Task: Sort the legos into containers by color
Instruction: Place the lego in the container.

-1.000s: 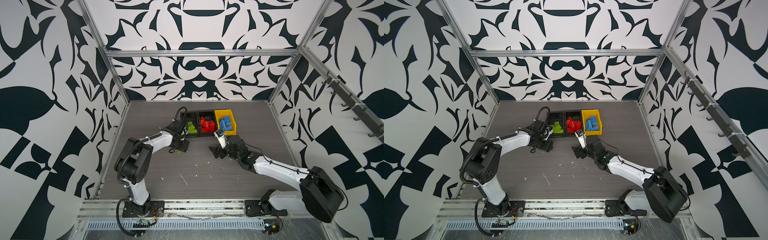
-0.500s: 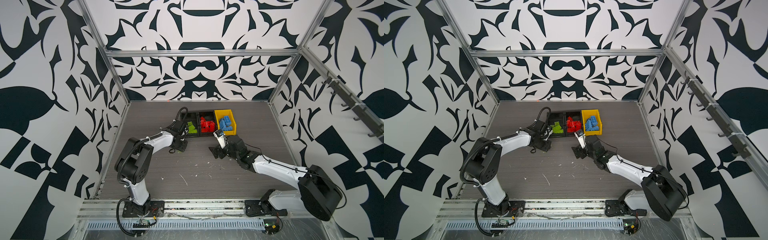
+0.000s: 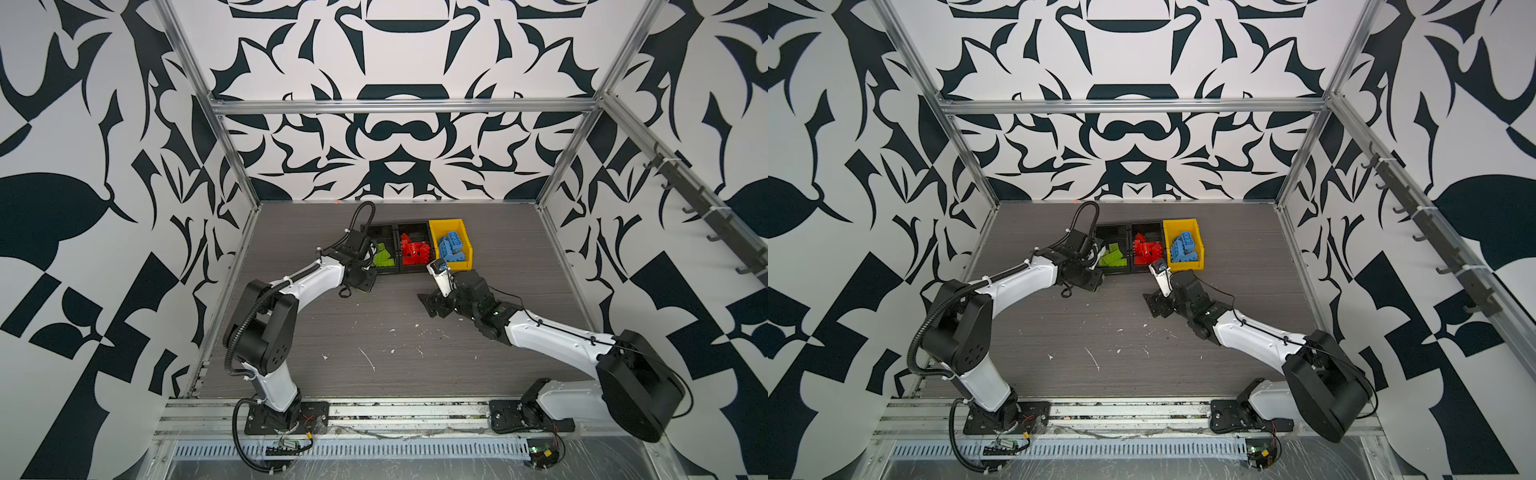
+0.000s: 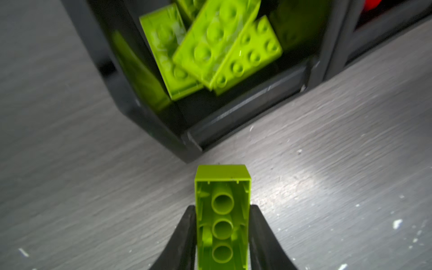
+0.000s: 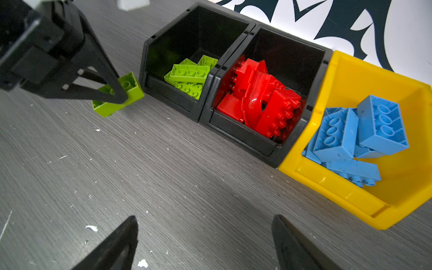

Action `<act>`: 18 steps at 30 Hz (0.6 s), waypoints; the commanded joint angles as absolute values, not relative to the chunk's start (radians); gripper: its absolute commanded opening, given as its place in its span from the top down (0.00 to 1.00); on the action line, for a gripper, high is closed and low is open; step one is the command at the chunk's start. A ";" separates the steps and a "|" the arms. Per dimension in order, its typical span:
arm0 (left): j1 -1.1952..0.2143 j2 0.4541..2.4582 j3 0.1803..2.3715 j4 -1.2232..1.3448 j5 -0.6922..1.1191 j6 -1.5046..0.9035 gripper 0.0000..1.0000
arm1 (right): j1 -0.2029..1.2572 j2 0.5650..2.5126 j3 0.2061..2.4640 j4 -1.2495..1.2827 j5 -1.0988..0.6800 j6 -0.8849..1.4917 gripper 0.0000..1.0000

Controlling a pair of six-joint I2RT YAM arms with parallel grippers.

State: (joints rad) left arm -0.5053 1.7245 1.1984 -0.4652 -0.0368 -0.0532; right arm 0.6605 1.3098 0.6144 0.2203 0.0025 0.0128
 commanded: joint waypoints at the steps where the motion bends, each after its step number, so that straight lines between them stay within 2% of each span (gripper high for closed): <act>1: -0.509 1.704 1.293 -0.497 -0.026 -0.047 0.68 | 0.660 1.281 0.648 0.225 -0.005 0.023 0.08; 10: -0.503 1.897 1.547 -0.474 -0.050 0.007 0.68 | 0.660 1.269 0.642 0.222 0.020 0.023 0.09; 18: -0.465 2.034 1.671 -0.449 -0.040 0.017 0.68 | 0.660 1.246 0.641 0.215 0.020 0.024 0.08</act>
State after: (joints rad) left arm -0.4812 2.0087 1.6222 -0.4465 -0.0410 0.0006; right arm 0.6605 1.2770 0.6144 0.2062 0.0093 0.0162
